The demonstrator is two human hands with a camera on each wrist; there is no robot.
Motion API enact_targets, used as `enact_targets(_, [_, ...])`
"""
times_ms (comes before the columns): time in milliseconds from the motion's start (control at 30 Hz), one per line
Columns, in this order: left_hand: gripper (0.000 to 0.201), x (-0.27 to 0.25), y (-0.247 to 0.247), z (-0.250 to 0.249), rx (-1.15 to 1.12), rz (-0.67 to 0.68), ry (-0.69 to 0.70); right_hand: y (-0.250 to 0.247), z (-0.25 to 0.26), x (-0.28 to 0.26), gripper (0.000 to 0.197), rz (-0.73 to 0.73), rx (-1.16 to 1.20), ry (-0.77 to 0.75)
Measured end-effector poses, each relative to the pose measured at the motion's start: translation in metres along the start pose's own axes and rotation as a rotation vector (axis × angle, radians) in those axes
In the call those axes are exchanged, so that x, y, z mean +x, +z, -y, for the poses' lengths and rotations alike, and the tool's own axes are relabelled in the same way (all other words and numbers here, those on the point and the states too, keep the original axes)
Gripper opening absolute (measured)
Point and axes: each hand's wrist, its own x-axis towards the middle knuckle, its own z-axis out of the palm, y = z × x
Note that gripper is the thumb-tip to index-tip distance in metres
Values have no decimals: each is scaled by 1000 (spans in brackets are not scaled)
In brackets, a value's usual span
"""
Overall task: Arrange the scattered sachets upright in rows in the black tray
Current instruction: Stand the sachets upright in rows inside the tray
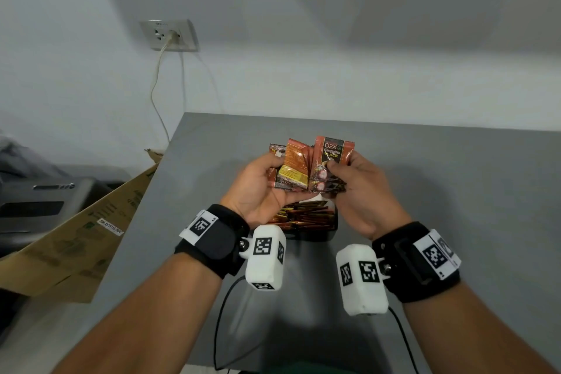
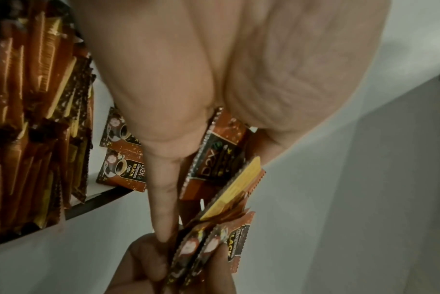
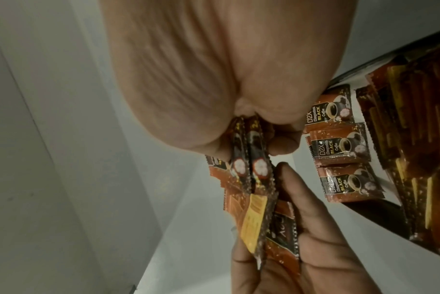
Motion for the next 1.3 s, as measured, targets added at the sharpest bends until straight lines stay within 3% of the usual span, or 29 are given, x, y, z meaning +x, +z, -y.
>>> enact_targets(200, [48, 5, -1, 3, 35, 2, 54, 3, -2, 3, 27, -41, -102, -20])
enact_targets(300, [31, 10, -4, 4, 76, -117, 125, -2, 8, 1, 29, -72, 100, -44])
enact_targets(400, [38, 15, -8, 7, 182, -259, 243, -7, 19, -4, 29, 7, 292, 1])
enact_targets(567, [39, 18, 3, 12, 326, -301, 340, 3, 10, -1, 30, 17, 9, 98])
enact_targets(767, [26, 9, 2, 1, 178, -245, 220, -2, 6, 5, 30, -71, 10, 72])
enact_targets(900, [16, 4, -4, -5, 427, -225, 159, -14, 19, 3, 31, -1, 21, -4])
enact_targets(1000, [32, 2, -7, -8, 569, -171, 164, -13, 22, 3, 33, 100, -59, -14])
enact_targets(1067, [36, 2, -5, -10, 530, -157, 169, -8, 20, 1, 32, 143, -93, 30])
enact_targets(1233, [3, 6, 6, -3, 176, -133, 165, 5, 2, -4, 35, 102, -10, 100])
enact_targets(1300, [16, 6, 10, 1, 62, -134, 127, 9, -1, -4, 38, 74, 18, 90])
